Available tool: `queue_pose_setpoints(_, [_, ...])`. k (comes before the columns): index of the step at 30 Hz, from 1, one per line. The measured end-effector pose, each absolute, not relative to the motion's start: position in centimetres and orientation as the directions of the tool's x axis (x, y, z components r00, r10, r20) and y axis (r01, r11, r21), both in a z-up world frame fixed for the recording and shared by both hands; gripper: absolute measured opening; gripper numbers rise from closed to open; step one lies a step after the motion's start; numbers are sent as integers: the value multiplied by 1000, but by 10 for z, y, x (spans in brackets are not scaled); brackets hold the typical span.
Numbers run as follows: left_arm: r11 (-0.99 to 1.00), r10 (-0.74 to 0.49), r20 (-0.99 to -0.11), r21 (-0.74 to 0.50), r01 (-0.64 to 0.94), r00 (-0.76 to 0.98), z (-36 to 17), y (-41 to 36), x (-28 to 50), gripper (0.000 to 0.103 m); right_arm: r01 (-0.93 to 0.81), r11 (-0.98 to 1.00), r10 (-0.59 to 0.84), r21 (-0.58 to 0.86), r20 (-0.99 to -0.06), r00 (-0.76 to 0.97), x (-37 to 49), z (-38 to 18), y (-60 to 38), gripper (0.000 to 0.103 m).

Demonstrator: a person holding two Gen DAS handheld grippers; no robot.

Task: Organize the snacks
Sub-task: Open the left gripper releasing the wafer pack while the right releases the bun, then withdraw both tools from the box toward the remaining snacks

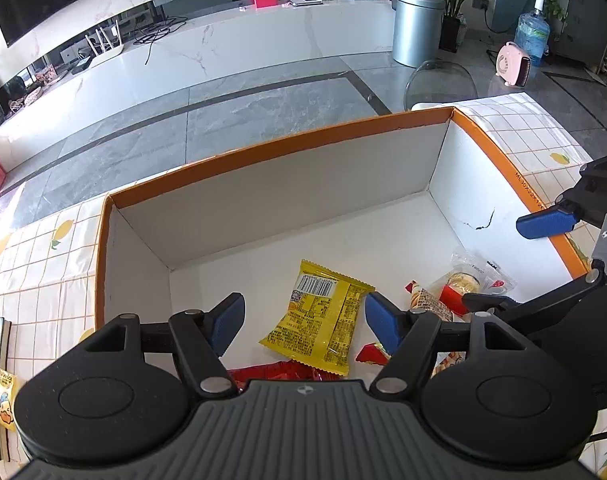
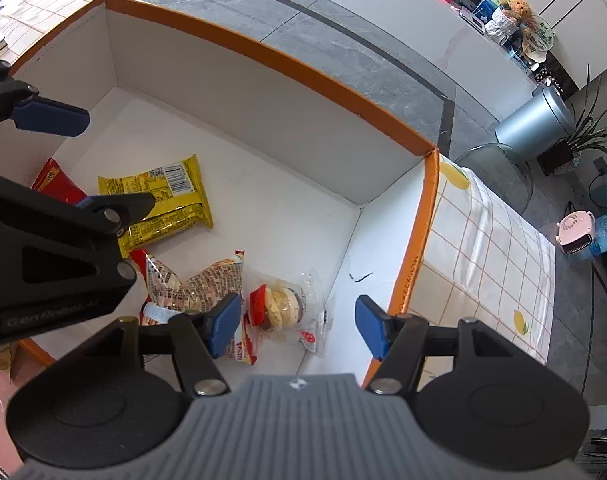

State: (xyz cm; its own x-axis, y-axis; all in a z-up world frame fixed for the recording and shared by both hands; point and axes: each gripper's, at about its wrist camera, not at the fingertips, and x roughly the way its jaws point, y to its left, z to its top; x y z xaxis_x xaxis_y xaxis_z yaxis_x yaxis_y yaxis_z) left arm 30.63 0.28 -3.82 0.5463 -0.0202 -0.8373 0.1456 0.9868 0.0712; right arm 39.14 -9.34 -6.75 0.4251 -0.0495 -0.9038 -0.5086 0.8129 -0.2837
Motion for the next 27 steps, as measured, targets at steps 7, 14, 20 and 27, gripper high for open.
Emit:
queue_pose_setpoints(7, [989, -15, -812, 75, 129, 584, -18, 2, 290, 81, -479, 836, -23, -267, -890, 455, 379, -52, -101, 67])
queue_pose_setpoints(14, [992, -7, -781, 75, 105, 624, 2, 4, 265, 81, -452, 855, 8, -256, -863, 505, 357, -31, -108, 70])
queue_pose_setpoints(20, [991, 14, -754, 100, 93, 656, 15, 5, 239, 82, -422, 877, 51, -228, -830, 555, 329, -16, -117, 72])
queue_pose_setpoints(27, [993, 3, -736, 84, 87, 677, 26, 8, 204, 82, -378, 909, 100, -174, -789, 606, 290, -1, -132, 73])
